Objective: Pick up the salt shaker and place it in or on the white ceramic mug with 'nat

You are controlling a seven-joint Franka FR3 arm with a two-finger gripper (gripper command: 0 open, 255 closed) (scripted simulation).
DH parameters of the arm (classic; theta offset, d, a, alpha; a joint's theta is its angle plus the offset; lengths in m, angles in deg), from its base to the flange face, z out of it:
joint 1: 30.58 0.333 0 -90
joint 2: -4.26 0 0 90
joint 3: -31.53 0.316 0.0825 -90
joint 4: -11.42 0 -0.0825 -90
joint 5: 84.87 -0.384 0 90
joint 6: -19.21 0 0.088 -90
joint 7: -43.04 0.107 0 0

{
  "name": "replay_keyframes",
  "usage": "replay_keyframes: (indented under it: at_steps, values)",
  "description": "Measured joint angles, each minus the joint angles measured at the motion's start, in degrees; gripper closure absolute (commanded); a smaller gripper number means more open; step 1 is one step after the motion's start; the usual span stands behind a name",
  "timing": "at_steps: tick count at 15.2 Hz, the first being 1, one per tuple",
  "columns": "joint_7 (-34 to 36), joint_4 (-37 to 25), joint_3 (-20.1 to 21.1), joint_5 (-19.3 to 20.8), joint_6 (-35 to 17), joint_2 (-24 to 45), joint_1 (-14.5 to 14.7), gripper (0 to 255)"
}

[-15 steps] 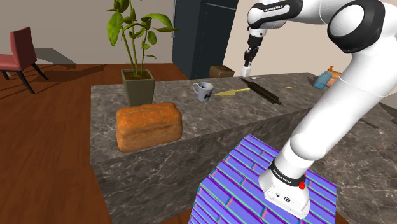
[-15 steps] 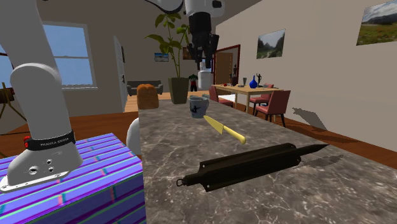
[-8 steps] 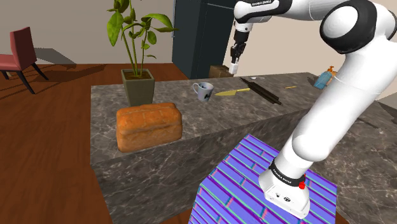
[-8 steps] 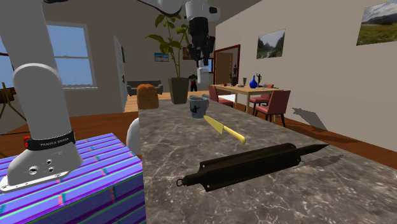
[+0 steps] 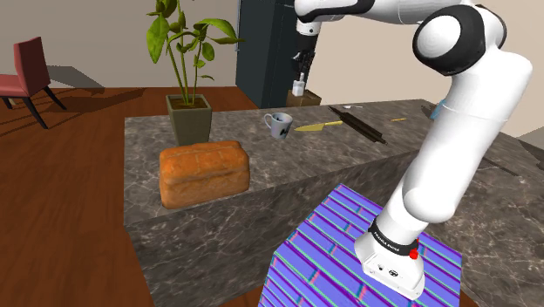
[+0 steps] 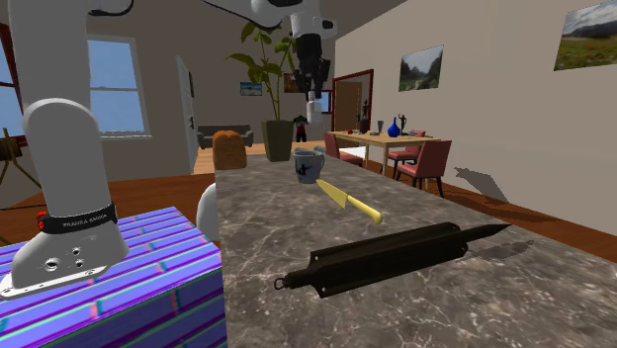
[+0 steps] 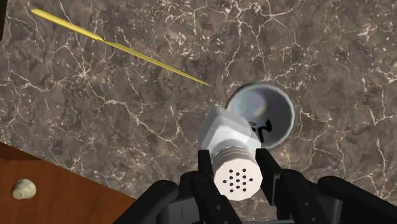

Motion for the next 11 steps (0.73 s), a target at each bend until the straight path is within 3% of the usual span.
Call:
replay_keyframes:
  at_steps: [4, 11]
  values:
    - [3.27, -7.67, 1.70, -1.36, 3.50, 4.86, 1.78, 255]
    - [4.46, -3.48, 2.04, -1.27, -0.75, 5.04, 2.28, 255]
